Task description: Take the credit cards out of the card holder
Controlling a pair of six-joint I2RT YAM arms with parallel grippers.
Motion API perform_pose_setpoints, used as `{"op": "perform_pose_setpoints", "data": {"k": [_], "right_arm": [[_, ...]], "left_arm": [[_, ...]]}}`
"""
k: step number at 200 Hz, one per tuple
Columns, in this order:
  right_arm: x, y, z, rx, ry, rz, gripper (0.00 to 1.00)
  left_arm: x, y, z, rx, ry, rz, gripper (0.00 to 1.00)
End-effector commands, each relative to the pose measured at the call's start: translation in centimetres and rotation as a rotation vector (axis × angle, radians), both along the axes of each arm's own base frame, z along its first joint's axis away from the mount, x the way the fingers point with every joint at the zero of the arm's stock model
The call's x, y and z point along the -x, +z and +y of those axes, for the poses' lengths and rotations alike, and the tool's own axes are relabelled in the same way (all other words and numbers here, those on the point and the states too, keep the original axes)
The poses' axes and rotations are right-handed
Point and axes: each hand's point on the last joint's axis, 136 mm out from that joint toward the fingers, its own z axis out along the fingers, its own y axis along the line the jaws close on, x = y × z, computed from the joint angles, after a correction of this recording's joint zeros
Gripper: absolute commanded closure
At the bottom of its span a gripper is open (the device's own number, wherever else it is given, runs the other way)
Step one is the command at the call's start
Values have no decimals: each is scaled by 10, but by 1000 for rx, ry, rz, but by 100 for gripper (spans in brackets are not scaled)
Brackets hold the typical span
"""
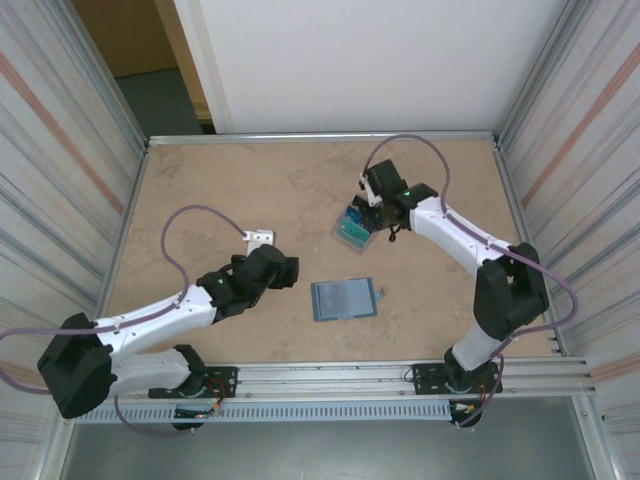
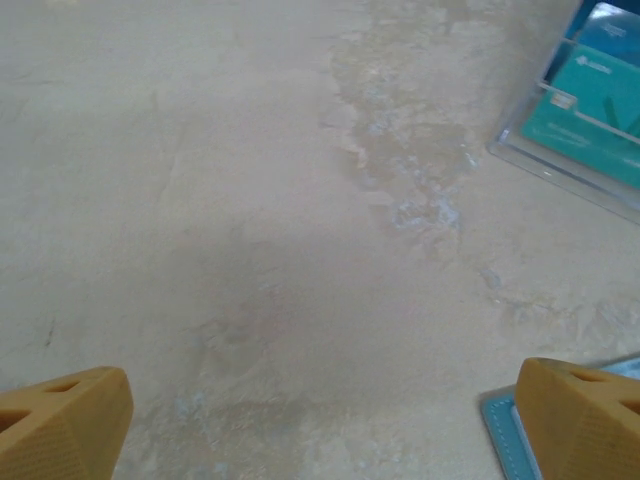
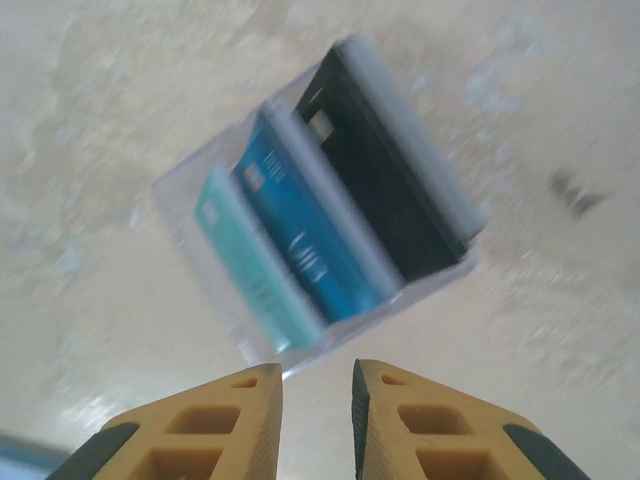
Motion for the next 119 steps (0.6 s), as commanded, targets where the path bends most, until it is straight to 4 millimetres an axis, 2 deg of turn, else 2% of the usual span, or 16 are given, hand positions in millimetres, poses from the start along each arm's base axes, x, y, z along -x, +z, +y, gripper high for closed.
{"op": "perform_pose_setpoints", "data": {"k": [1,32,63,92,119], "right_arm": [[34,-2,11,-35,-120,36,74],[80,-17,38,-58,-126,94,69],[121,-41,64,-55,-125,164,58],[148,-59,92,-46,-107,206,51],[162,-71,109,-17,-74,220,48]], "left_arm": [[-4,8,14,40,77,-40,1],[-4,7,26,43,114,-52,1],[-2,2,37,53,149,-47,1],[3,-7,43,69,170,-28,1],[7,-15,48,84,189,-5,1]]}}
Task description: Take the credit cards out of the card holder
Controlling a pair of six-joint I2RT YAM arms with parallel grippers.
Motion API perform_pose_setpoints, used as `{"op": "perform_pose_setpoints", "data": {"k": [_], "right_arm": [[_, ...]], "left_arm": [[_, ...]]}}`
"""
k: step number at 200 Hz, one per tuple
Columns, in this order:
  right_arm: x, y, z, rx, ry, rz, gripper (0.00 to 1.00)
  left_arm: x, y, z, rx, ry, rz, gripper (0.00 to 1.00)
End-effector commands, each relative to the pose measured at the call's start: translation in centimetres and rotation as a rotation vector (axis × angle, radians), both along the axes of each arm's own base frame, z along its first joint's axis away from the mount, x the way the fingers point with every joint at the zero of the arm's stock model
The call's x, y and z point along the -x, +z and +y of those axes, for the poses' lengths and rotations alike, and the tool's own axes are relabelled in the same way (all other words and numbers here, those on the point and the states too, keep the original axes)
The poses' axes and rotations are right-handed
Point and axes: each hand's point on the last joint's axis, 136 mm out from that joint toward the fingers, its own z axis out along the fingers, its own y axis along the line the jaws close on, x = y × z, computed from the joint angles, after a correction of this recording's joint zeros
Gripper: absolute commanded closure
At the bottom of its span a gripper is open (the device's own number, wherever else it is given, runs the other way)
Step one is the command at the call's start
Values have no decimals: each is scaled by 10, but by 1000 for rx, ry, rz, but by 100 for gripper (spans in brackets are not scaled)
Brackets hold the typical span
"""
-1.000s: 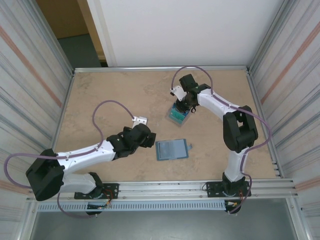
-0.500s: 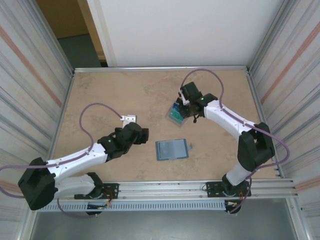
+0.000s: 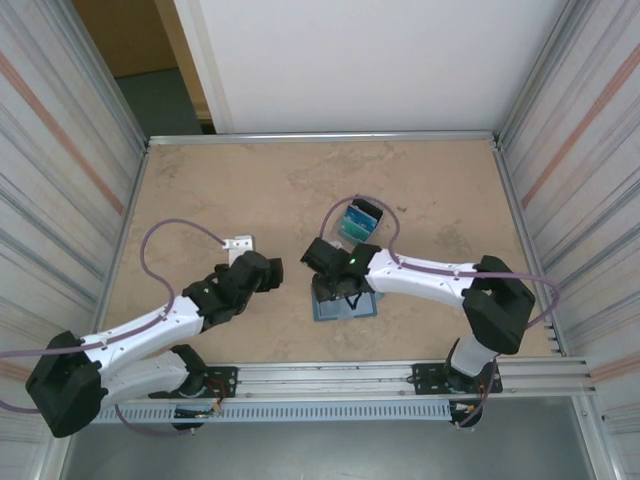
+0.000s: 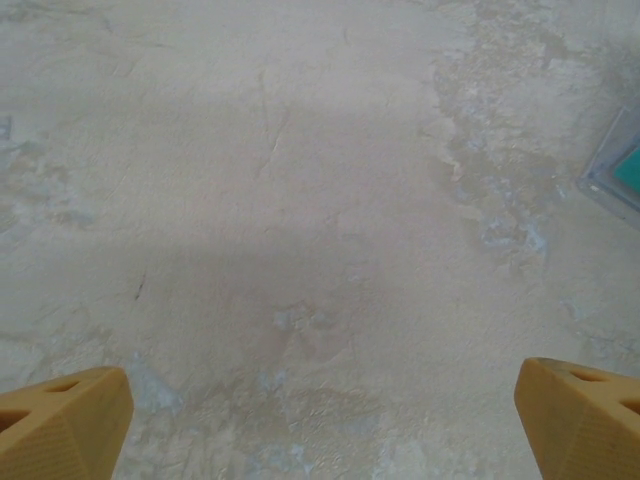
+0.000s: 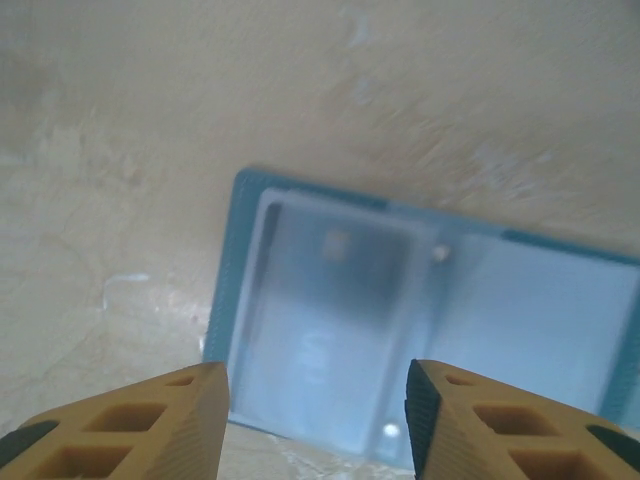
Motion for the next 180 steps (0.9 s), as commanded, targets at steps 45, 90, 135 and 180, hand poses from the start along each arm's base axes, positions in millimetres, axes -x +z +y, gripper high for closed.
{"op": "perform_pose_setpoints", "data": {"k": [45,90,135,180], "right_arm": [[14,-27,2,99,-48,43,46],[18,-39,3,117,-41,60,48],[20,-47,6,119,-37,80,48],[26,-56,9,98,-38,118,47]], "left_arm": [[4,-4,10,61,61,4,1],[4,-5,10,65,61,8,1],[5,-9,11,67,61,20,1],[5,-11,9,74,57,30,1]]}}
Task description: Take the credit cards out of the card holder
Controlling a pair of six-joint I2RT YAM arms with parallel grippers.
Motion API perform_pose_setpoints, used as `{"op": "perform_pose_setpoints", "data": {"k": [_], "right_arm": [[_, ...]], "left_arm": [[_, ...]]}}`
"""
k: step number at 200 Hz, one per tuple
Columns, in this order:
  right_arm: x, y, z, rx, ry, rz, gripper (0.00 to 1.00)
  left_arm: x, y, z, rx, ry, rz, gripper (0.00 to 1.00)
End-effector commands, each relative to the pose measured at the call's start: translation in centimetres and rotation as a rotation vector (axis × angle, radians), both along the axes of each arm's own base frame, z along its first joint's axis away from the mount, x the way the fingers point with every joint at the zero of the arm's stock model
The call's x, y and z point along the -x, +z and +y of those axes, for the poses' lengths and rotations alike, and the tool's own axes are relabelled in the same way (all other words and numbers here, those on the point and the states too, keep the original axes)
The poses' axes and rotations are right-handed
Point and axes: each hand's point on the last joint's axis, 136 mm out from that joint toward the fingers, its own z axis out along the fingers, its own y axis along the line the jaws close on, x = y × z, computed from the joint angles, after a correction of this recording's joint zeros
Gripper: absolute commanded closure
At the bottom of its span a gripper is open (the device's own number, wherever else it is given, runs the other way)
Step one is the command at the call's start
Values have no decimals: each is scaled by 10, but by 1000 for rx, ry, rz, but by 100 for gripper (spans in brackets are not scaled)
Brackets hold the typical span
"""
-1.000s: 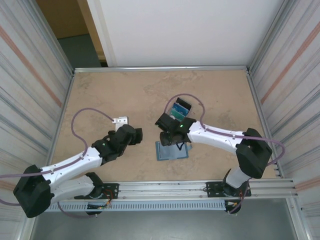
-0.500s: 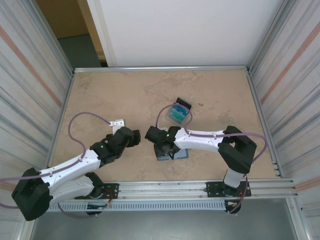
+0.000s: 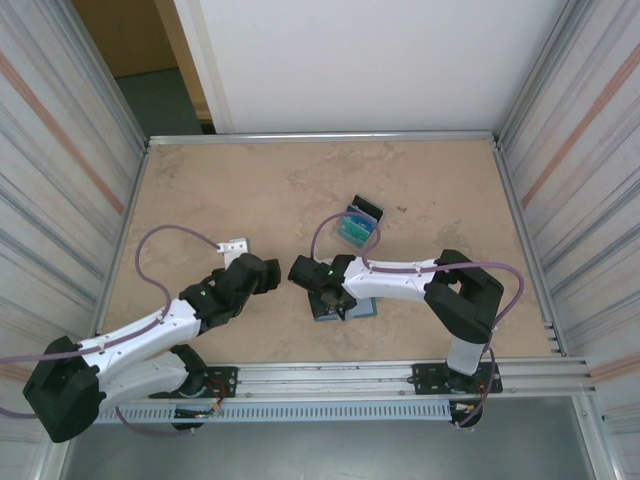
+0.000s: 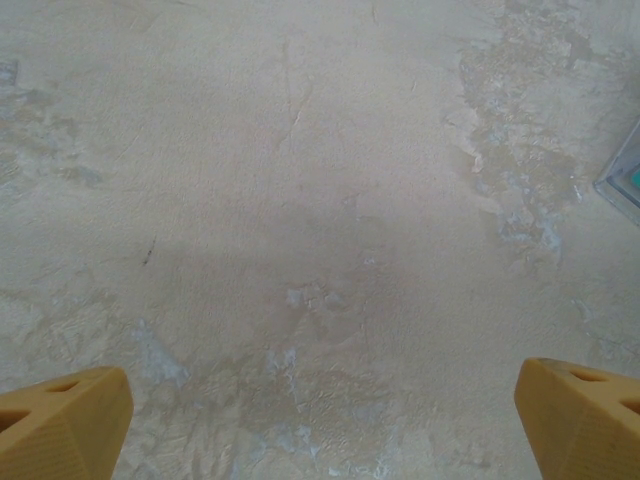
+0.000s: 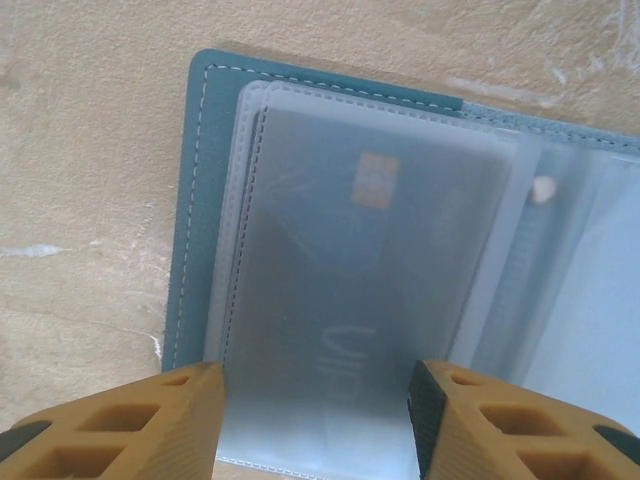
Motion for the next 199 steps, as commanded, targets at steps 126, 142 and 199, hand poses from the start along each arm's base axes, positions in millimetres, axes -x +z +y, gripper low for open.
{"op": "perform_pose_setpoints", "data": {"k": [126,142,199], "right_arm": [[13,-13,10,-150,-18,86,57],[12,-13,10,-198,-28,100,57],[8,-14,0,-208,-50,99,64]], "left_arm": [[-1,3,-3,16,-16,5,1],[-1,5,-3,20,-15,-1,1],[-2,14,-4,25,-31,-22,1]]}}
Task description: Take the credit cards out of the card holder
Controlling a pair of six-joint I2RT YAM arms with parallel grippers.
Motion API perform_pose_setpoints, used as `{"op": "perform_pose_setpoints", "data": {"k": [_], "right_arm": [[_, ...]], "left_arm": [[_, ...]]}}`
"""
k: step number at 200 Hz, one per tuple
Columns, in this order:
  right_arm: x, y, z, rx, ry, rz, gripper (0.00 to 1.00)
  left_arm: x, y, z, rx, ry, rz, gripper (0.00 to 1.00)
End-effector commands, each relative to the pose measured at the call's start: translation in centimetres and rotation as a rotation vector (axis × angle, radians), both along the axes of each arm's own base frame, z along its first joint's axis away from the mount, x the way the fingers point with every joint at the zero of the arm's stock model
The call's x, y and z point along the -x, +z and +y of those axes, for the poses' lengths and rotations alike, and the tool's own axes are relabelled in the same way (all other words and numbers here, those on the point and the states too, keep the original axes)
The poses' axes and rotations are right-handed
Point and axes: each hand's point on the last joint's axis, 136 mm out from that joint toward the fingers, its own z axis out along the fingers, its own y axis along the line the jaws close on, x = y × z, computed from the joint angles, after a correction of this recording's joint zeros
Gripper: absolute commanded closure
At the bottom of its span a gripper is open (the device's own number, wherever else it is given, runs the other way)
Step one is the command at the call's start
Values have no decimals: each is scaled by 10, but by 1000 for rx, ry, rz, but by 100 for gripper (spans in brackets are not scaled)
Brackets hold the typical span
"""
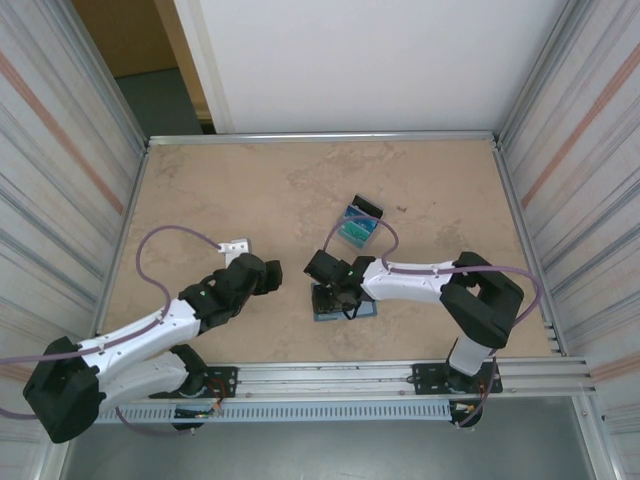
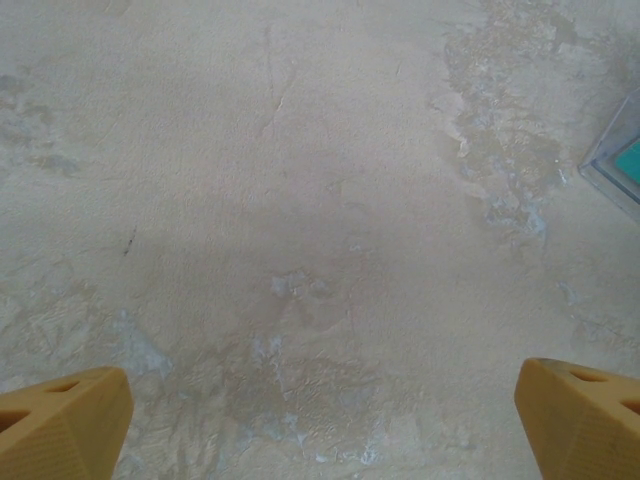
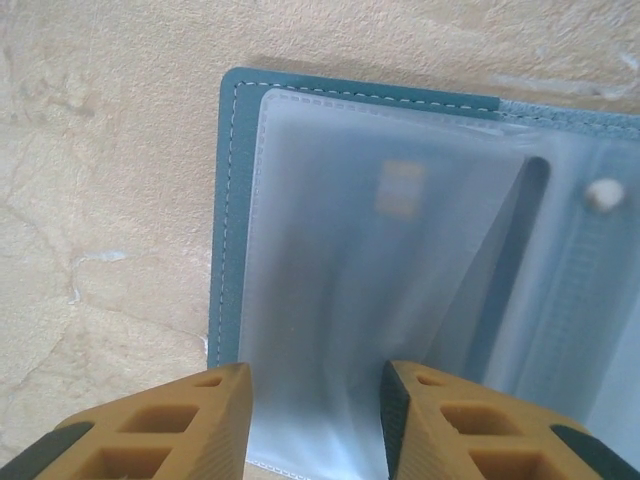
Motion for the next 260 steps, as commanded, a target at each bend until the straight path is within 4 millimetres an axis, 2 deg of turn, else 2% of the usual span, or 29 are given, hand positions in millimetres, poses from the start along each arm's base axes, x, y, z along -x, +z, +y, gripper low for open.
{"op": "perform_pose_setpoints", "data": {"k": [1,17,27,57,80,107,130,178,234,260], "right_arm": [[8,-13,-5,14,-4,41,64],[6,-11,-13,78,-2,13,64],[6,-11,-17,134,13,-6,60],[3,5,-21,296,73,-112,57],[2,21,-12,302,89,-166,57],[0,35,-13,281,68,-192,52],[2,42,-10,240,75,-198,56],[9,28,6,176,122,-140,69],[10,1,1,180,113,-62,68],[11,-9,0,184,114,-39,64]], "left_arm": [[-4,15,0,9,-4,-35,1],[-5,17,-1,9,-13,-40,1],[-5,17,-1,10,-15,-43,1],[-7,19,-2,9,-17,-50,1],[-7,19,-3,4,-21,-49,1],[-7,20,-2,6,-16,-53,1],[-6,19,0,5,-12,-55,1],[-6,19,0,9,-8,-53,1],[-5,19,1,7,-10,-48,1],[-5,18,1,5,-8,-46,1]]}}
